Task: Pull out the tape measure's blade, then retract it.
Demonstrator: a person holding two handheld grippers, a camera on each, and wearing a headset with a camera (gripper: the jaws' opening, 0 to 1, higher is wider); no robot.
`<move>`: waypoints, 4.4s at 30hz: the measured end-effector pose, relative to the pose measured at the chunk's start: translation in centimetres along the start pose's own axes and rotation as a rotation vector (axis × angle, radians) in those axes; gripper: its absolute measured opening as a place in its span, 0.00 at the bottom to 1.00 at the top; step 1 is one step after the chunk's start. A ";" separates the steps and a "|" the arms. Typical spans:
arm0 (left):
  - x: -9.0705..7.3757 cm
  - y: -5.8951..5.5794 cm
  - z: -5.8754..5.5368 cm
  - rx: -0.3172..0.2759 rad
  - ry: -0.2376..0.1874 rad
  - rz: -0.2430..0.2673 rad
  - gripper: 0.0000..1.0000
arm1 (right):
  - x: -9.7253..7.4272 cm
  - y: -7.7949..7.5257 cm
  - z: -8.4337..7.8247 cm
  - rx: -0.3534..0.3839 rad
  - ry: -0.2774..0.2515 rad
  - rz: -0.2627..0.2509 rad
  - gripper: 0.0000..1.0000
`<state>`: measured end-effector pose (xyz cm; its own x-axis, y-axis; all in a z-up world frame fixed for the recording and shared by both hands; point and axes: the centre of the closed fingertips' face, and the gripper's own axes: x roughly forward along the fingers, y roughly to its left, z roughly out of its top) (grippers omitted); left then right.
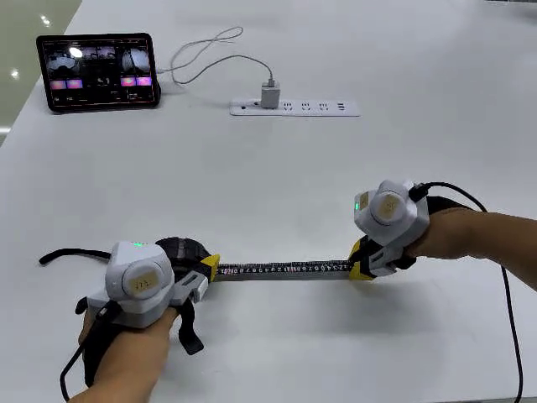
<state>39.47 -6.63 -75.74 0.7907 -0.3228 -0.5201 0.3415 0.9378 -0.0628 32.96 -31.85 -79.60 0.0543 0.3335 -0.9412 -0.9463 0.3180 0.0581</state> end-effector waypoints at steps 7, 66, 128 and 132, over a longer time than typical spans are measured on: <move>0.0 0.0 0.0 0.005 0.000 0.001 0.60 | 0.0 0.0 0.2 0.002 0.006 -0.004 0.09; 0.0 0.0 -0.1 0.003 0.020 0.006 0.60 | 0.7 0.2 2.3 -0.044 -0.011 0.000 0.09; 0.0 0.0 -0.1 0.004 0.028 0.003 0.61 | 1.6 0.5 4.5 -0.066 -0.011 -0.023 0.09; 0.0 0.0 -0.1 0.003 0.027 0.004 0.61 | 1.6 0.5 4.6 -0.069 -0.011 -0.024 0.09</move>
<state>39.41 -6.62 -75.86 0.7784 -0.3152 -0.5429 0.3395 0.9388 -0.0583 34.03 -27.06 -79.55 0.0802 0.3363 -0.9383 -0.9643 0.2645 0.0123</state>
